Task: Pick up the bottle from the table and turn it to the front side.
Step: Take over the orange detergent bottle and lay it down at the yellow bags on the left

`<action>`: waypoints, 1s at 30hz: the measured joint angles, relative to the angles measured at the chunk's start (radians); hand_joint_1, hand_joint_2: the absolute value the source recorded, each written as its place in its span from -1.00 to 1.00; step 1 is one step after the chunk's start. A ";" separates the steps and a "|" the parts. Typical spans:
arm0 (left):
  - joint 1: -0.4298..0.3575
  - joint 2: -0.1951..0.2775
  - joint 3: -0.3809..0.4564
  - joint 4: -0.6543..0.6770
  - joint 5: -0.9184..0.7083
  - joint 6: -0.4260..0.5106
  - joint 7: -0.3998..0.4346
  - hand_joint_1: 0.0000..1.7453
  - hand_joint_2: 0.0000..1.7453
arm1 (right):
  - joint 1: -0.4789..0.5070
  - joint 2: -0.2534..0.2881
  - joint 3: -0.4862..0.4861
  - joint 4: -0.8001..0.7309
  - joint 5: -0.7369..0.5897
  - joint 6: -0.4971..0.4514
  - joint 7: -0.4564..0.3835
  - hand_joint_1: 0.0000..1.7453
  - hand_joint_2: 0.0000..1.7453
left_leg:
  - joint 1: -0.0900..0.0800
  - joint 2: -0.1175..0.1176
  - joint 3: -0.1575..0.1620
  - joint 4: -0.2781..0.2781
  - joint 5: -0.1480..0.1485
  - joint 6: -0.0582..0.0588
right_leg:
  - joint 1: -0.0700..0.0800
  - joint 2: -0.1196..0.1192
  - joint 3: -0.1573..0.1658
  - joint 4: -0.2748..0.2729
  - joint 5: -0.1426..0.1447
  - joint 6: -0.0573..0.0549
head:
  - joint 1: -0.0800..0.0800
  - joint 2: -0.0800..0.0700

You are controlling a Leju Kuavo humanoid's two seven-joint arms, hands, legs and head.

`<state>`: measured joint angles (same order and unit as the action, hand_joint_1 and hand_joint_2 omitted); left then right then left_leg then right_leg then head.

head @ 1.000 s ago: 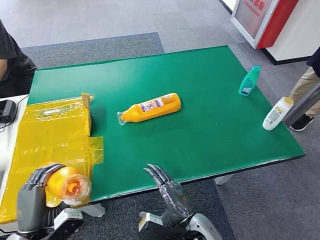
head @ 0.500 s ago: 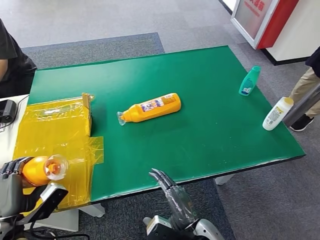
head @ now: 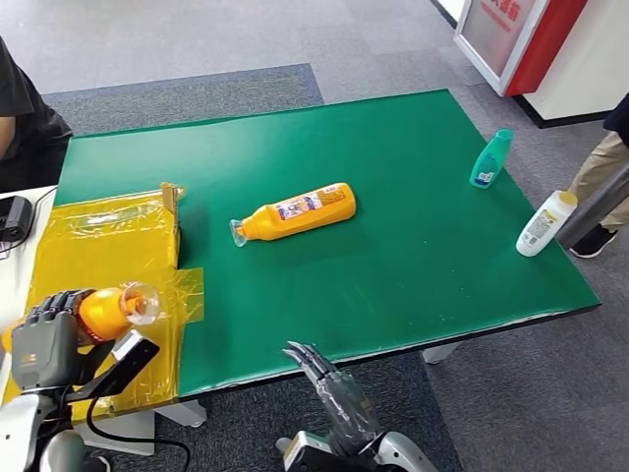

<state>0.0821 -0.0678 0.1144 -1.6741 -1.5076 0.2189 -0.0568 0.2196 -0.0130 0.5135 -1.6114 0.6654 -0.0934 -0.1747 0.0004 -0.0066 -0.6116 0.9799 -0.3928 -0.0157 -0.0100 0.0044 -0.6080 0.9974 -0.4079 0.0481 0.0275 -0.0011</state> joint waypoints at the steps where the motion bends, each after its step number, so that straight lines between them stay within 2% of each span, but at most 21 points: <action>1: -0.008 0.002 -0.011 0.008 -0.014 -0.006 0.006 0.75 1.00 | -0.003 -0.002 0.004 0.004 -0.003 0.002 0.000 -1.00 1.00 | 0.000 0.000 0.000 0.000 0.000 0.000 | 0.000 0.000 0.000 0.000 0.000 0.000 | 0.000 0.000; 7: -0.047 0.010 -0.062 0.050 -0.051 -0.027 0.037 0.75 1.00 | -0.017 -0.011 0.022 0.023 -0.011 0.010 0.000 -1.00 1.00 | 0.000 0.000 0.000 0.000 0.000 0.000 | 0.000 0.000 0.000 0.000 0.000 0.000 | 0.000 0.000; 10: -0.066 0.026 -0.092 0.070 -0.056 -0.038 0.082 0.75 1.00 | -0.024 -0.015 0.031 0.028 -0.018 0.014 0.000 -1.00 1.00 | 0.000 0.000 0.000 0.000 0.000 0.000 | 0.000 0.000 0.000 0.000 0.000 0.000 | 0.000 0.000; 14: -0.097 0.073 -0.162 0.098 -0.061 -0.051 0.176 0.74 1.00 | -0.033 -0.019 0.042 0.037 -0.025 0.017 0.001 -1.00 1.00 | 0.000 0.000 0.000 0.000 0.001 0.000 | 0.000 0.000 0.000 0.000 0.000 0.000 | 0.000 0.000; 23: -0.160 0.207 -0.381 0.163 -0.061 -0.116 0.369 0.66 1.00 | -0.053 -0.023 0.061 0.061 -0.039 0.031 0.001 -1.00 1.00 | 0.000 0.000 0.000 0.000 0.001 0.000 | 0.000 0.000 0.000 0.000 0.000 0.000 | 0.000 0.000; 26: -0.181 0.233 -0.460 0.199 -0.062 -0.115 0.392 0.62 1.00 | -0.061 -0.023 0.068 0.073 -0.040 0.034 0.001 -1.00 1.00 | 0.000 0.000 0.000 0.000 0.001 0.000 | 0.000 0.000 0.000 0.000 0.000 0.000 | 0.000 0.000; 30: -0.195 0.242 -0.524 0.229 -0.062 -0.114 0.386 0.58 1.00 | -0.068 -0.023 0.074 0.081 -0.042 0.034 0.000 -1.00 1.00 | 0.000 0.000 0.000 0.000 0.001 0.000 | 0.000 0.000 0.000 0.000 0.001 0.000 | 0.000 0.000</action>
<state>-0.1130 0.1742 -0.4092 -1.4455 -1.5694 0.1049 0.3296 0.1519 -0.0355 0.5876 -1.5302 0.6234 -0.0591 -0.1743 0.0002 -0.0066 -0.6118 0.9799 -0.3920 -0.0157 -0.0102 0.0045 -0.6080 0.9975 -0.4073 0.0485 0.0275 -0.0011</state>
